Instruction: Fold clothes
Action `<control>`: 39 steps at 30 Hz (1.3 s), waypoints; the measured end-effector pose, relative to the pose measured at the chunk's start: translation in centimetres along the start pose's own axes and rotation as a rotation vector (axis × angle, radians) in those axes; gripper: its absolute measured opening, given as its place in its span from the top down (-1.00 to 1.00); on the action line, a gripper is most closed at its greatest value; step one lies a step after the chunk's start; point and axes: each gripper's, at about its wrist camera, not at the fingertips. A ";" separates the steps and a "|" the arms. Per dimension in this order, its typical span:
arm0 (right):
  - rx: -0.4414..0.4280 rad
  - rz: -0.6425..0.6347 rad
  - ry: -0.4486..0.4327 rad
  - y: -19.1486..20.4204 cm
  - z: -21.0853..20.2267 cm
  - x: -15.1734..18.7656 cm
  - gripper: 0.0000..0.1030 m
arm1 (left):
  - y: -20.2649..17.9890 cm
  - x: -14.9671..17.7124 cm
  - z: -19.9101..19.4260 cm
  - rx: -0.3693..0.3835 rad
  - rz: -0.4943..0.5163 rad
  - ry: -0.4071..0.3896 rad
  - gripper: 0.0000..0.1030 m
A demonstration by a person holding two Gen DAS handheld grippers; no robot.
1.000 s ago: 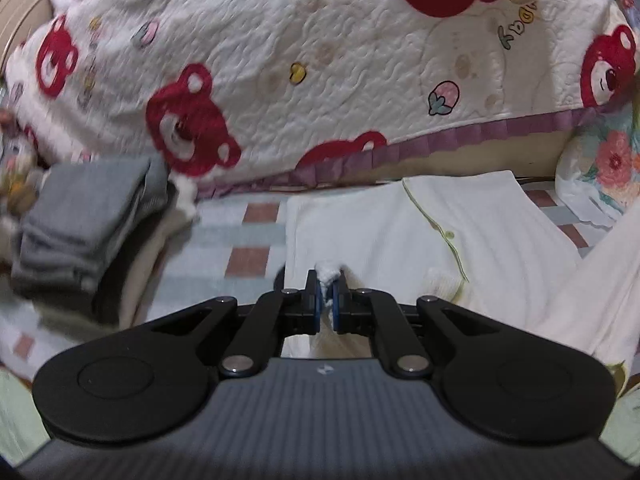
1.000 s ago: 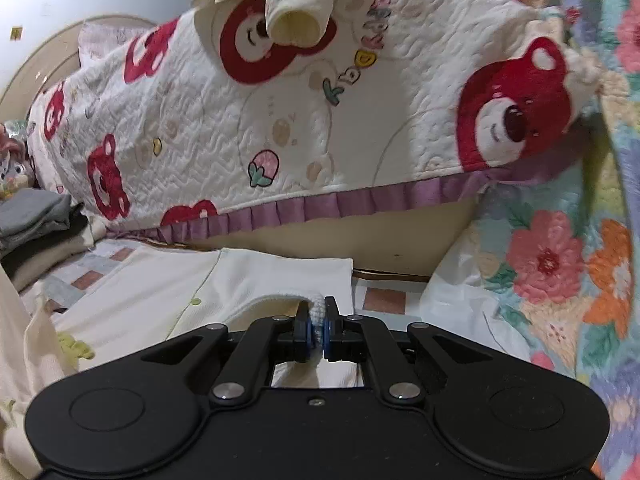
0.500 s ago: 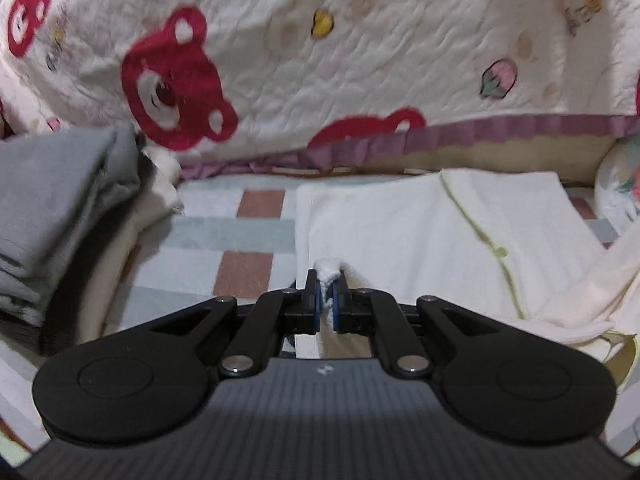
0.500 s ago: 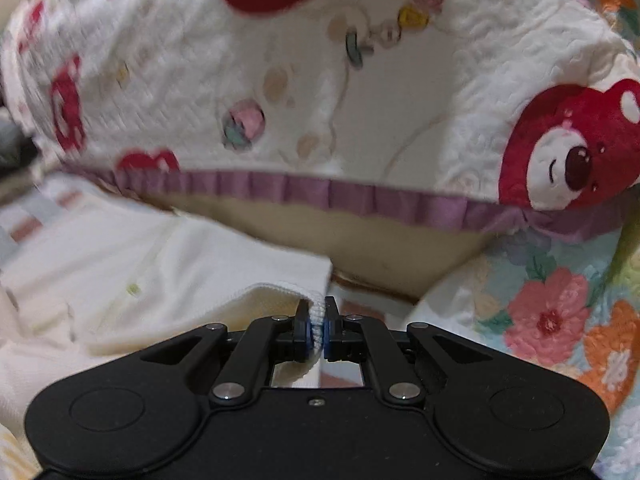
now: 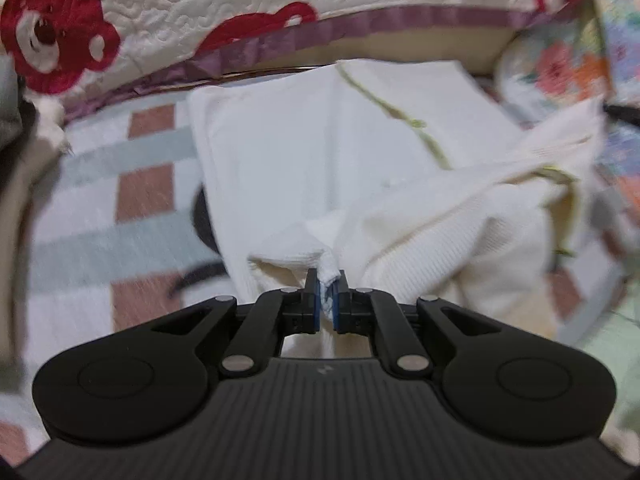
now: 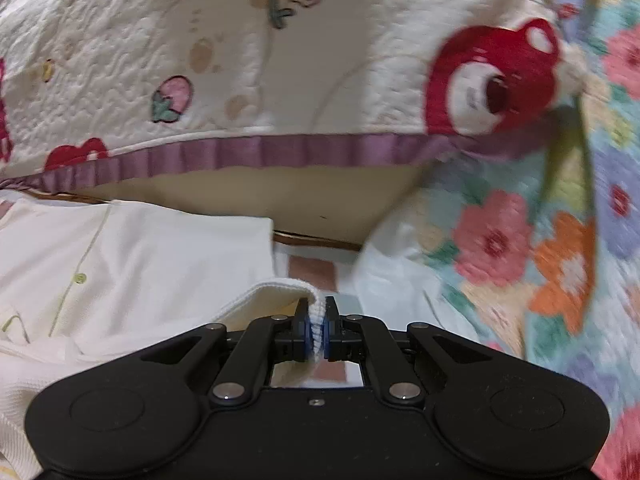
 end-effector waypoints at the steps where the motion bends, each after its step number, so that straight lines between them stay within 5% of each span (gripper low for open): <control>1: 0.009 0.019 -0.001 -0.2 -0.4 0.6 0.88 | 0.1 0.9 -0.6 0.019 0.007 -0.005 0.90; 6: -0.013 0.201 0.025 -2.6 -2.0 4.9 0.88 | -0.2 5.2 -4.6 0.051 0.107 0.007 0.91; 10: -0.077 0.351 0.023 -4.6 -2.0 8.3 0.88 | 1.1 6.0 -4.7 0.186 0.013 0.112 0.90; 15: -0.069 0.337 0.016 -4.3 -2.0 8.8 0.88 | 1.4 5.9 -3.8 0.266 -0.050 0.222 0.85; 17: -0.069 0.309 0.004 -4.1 -2.4 8.4 0.87 | 1.4 5.5 -4.0 0.277 -0.032 0.265 0.57; 18: -0.068 0.307 0.000 -4.0 -2.6 8.3 0.87 | 1.3 5.3 -4.2 0.287 -0.008 0.282 0.22; 19: -0.068 0.305 -0.005 -3.9 -2.8 8.2 0.87 | 1.0 5.1 -4.7 0.302 0.045 0.269 0.00; 22: -0.070 0.317 -0.012 -3.6 -2.9 8.1 0.87 | 0.1 4.4 -6.1 0.343 0.196 0.230 -0.01; 26: -0.077 0.340 -0.023 -3.3 -2.9 8.1 0.87 | 0.0 1.6 -6.5 0.331 0.183 0.110 -0.01; 28: -0.083 0.348 -0.035 -3.2 -3.1 8.1 0.87 | -0.1 -0.9 -4.9 0.278 0.163 0.070 -0.02; 32: -0.095 0.370 -0.032 -2.9 -3.0 7.9 0.87 | -2.2 -7.1 2.0 0.085 0.181 0.144 0.03; 39: -0.143 0.375 -0.012 -3.4 -2.9 7.6 0.86 | -3.6 -11.9 10.6 0.150 0.184 0.159 -0.02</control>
Point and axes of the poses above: each gripper's, at about its wrist camera, not at the fingertips, and z roughly the way its jaws point, y to its left, x to its underside, and after that the axes turned 15 degrees about y, right-handed
